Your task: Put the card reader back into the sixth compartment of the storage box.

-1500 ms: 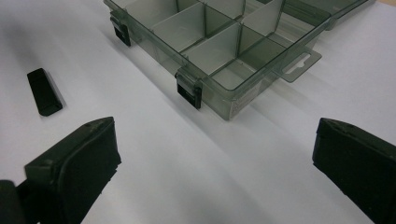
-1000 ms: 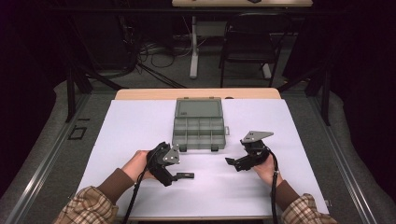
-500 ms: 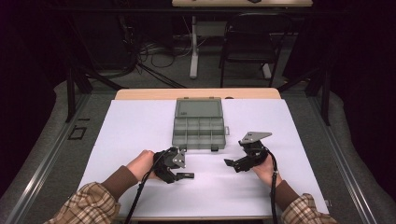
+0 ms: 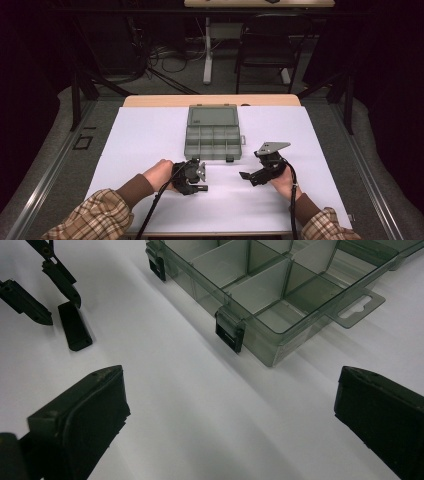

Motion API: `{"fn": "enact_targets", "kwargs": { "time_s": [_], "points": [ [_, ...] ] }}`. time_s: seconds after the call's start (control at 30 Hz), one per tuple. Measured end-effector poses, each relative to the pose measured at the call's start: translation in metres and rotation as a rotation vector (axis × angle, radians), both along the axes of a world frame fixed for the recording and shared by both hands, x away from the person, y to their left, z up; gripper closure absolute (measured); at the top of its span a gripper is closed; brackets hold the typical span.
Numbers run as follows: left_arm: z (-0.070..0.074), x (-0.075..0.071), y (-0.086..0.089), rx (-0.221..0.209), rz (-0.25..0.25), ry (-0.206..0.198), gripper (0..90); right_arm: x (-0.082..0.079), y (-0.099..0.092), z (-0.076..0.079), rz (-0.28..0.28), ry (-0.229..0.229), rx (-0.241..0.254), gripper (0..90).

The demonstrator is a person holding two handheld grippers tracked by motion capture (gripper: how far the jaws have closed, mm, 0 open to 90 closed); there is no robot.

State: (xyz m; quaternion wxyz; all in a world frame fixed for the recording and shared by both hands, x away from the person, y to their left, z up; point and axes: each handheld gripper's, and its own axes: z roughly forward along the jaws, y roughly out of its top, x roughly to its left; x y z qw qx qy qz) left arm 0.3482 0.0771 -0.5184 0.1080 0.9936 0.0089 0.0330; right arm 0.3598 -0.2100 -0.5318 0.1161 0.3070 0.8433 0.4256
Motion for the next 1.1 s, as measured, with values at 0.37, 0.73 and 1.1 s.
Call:
{"fn": "enact_targets", "kwargs": {
  "time_s": [0.37, 0.73, 1.1],
  "points": [
    [-0.005, 0.005, -0.003, 0.035, -0.005, 0.018, 69.9, 0.000, 0.001, -0.001, 0.003, 0.003, -0.007, 0.0],
    [-0.006, 0.006, -0.017, 0.119, -0.038, 0.048, 72.2, 0.000, 0.002, -0.003, 0.006, 0.010, -0.021, 0.1],
    [-0.003, 0.007, -0.006, 0.060, -0.005, 0.041, 73.6, 0.000, 0.003, -0.004, 0.005, 0.024, -0.030, 0.3]
  ]
}}
